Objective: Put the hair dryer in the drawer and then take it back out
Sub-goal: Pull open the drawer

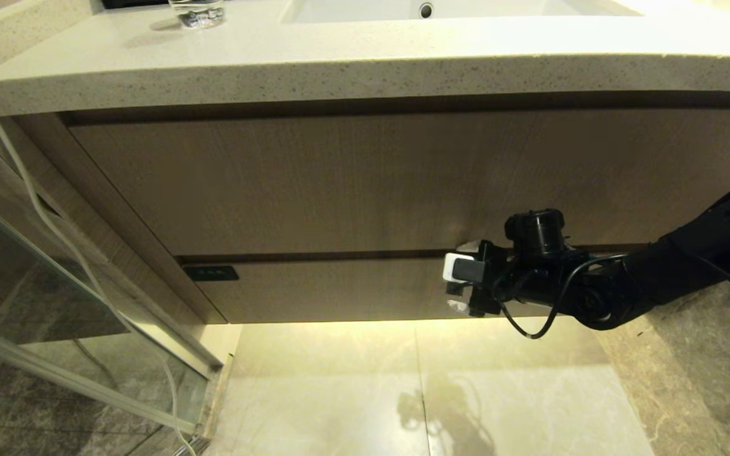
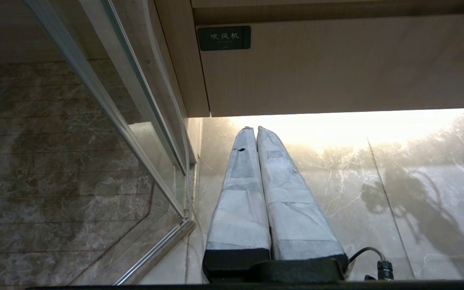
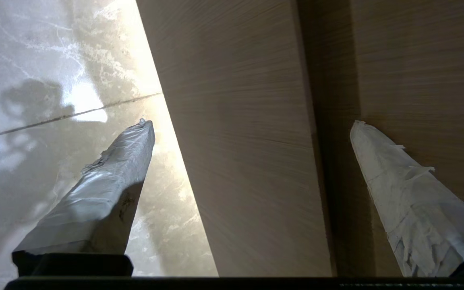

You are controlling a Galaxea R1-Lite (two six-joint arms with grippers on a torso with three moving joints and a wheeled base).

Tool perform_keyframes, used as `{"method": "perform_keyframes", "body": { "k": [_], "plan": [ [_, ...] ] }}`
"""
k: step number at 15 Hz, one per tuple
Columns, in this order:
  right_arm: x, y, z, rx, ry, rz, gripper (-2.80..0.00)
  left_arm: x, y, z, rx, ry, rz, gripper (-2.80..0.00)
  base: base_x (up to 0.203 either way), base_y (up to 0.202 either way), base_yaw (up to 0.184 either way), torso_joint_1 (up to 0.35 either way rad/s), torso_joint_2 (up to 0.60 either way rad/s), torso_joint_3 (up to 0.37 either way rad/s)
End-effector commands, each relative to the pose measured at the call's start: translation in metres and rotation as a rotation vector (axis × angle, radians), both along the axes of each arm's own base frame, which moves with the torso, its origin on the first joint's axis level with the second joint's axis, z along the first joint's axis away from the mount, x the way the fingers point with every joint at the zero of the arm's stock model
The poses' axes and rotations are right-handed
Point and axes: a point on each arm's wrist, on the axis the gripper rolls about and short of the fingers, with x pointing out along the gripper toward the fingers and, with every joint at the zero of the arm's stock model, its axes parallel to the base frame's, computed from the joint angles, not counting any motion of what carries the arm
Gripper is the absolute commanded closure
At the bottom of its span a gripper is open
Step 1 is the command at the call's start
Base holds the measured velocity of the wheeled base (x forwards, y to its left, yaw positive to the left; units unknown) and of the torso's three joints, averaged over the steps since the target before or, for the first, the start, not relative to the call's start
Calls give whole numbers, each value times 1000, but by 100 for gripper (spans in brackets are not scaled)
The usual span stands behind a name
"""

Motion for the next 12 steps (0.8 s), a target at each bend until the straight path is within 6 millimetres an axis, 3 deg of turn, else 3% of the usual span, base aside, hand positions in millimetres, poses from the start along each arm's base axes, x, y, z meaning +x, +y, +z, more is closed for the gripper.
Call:
{"method": "perform_keyframes", "body": {
  "k": [1, 12],
  "plan": [
    [1, 0, -7, -16, 16, 2, -280, 0, 0, 0, 0, -1, 1, 0, 0, 0, 0, 0, 0, 0],
    [12, 6, -20, 2, -28, 4, -280, 0, 0, 0, 0, 0, 0, 0, 0, 0, 0, 0, 0, 0]
  ]
}}
